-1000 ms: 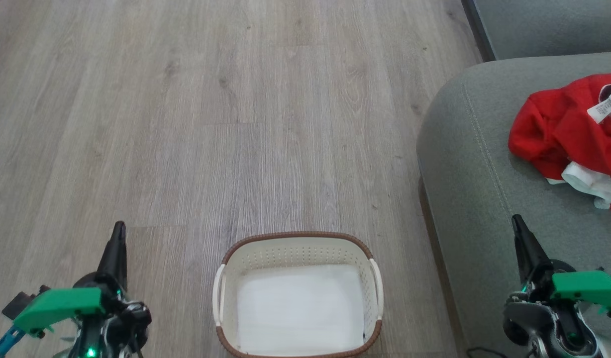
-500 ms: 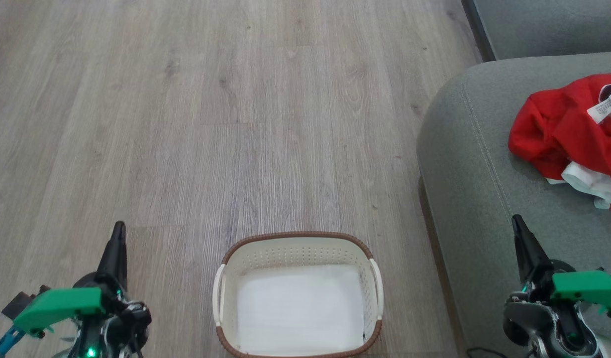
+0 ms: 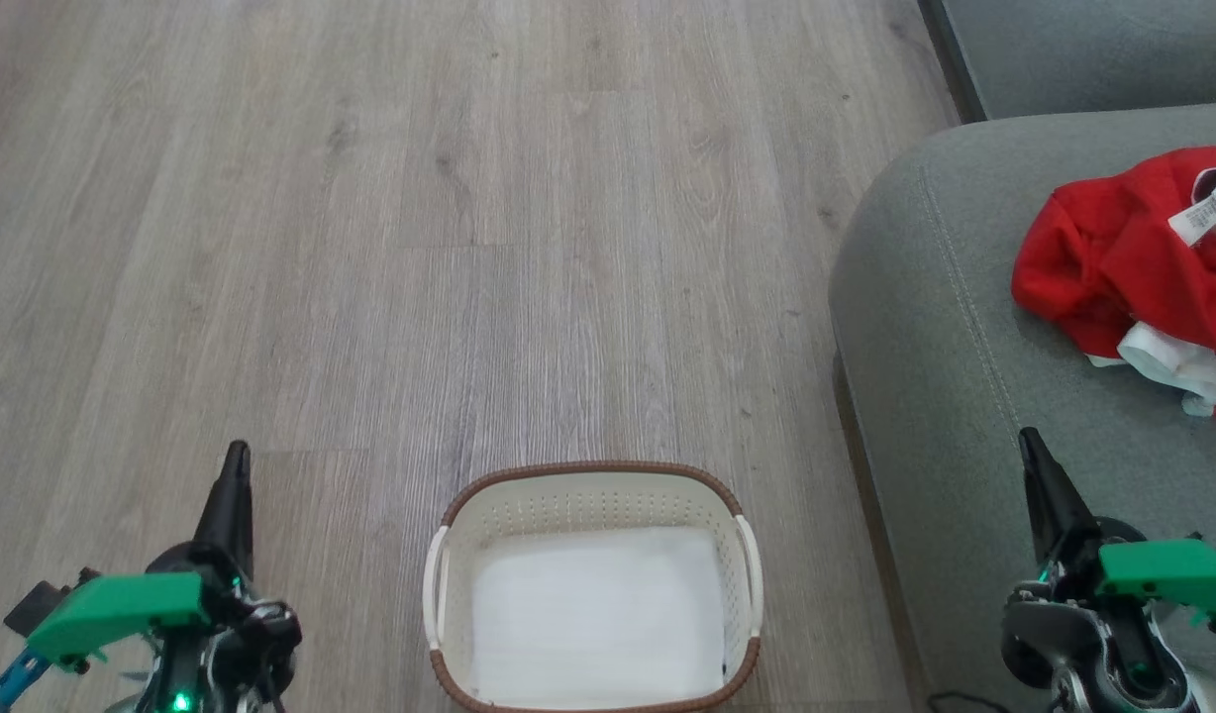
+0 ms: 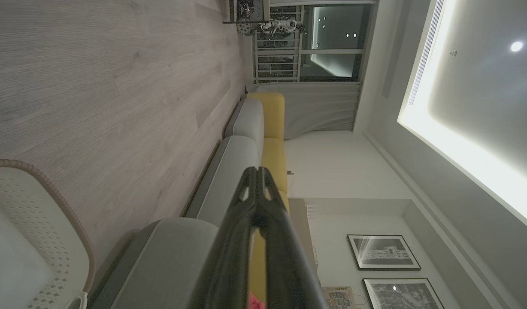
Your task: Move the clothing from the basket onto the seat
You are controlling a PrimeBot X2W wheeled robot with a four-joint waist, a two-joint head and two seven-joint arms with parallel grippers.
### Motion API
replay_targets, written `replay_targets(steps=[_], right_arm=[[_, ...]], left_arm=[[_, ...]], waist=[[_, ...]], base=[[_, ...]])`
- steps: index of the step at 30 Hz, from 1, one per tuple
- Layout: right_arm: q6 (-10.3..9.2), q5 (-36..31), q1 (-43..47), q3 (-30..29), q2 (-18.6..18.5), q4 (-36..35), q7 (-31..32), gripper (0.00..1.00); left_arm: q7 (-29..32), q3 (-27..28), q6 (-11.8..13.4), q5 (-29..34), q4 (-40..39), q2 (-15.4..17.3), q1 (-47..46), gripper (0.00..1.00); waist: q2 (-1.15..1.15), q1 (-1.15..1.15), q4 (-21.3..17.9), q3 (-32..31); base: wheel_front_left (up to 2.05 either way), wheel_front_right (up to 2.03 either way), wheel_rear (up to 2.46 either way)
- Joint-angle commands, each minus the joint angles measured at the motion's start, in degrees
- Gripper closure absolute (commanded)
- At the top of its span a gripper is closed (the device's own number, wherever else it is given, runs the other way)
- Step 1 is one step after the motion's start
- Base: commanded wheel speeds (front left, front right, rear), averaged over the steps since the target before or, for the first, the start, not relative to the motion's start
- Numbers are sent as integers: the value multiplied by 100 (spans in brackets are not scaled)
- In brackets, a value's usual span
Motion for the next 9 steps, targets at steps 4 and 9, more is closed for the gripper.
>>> replay_targets(steps=[4, 9], right_arm=[[-1, 21, -311, 91, 4, -188, 37, 100], [-1, 21, -311, 90, 4, -188, 37, 100]], left_arm=[[47, 212, -39, -4, -153, 26, -281, 100], [47, 212, -39, -4, -153, 26, -281, 100]], waist=[[0, 0, 0, 0], [0, 0, 0, 0]], base=[[0, 0, 0], [0, 0, 0]])
